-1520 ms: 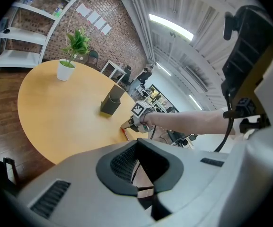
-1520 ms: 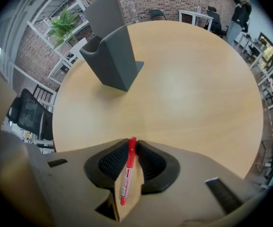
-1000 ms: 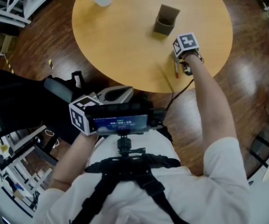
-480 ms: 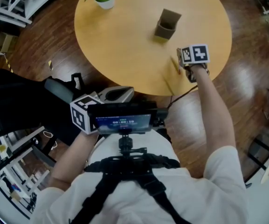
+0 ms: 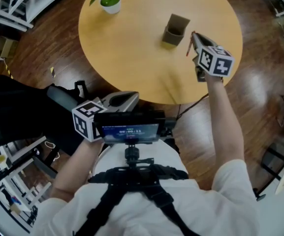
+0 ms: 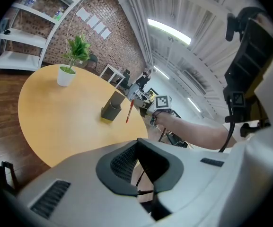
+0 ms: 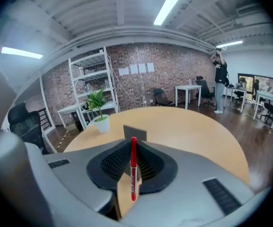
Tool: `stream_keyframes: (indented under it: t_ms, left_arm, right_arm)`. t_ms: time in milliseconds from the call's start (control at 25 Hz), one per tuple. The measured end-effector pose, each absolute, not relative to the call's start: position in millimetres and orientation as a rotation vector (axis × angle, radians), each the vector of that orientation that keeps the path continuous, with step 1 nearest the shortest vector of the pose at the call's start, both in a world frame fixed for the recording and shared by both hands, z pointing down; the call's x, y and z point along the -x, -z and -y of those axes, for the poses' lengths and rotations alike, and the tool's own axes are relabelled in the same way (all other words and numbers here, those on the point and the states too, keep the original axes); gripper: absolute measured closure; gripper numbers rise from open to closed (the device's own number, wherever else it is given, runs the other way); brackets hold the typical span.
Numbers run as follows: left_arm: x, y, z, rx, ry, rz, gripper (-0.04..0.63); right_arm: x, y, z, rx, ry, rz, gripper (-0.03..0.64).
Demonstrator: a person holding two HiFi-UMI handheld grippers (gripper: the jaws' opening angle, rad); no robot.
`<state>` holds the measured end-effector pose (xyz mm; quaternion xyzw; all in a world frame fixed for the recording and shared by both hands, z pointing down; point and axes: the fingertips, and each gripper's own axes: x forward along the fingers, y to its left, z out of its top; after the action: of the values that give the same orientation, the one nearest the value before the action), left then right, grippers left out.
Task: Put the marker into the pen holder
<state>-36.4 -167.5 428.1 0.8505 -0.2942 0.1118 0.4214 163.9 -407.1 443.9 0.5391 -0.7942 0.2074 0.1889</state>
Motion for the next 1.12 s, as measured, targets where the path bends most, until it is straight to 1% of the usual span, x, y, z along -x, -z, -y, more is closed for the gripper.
stream_keyframes:
  t_ms: [160, 440, 720, 1120]
  left_arm:
    - [38, -429, 164, -2.117, -0.286, 0.760, 0.601]
    - [48, -434, 159, -2.073, -0.287, 0.823, 0.601]
    - [51, -435, 157, -2.051, -0.284, 0.868, 0.601]
    - [62, -436, 144, -2.044, -0.332, 0.862, 0.601]
  right_arm:
    - [-150, -405, 433, -1.585, -0.466, 2.354, 0.584]
    - [-133, -395, 472, -1.594, -0.409, 2.397, 0.584]
    - [-138, -429, 480, -1.587, -0.440, 2.361, 0.584]
    - [-135, -486, 460, -1.709, -0.546, 2.227, 0.584]
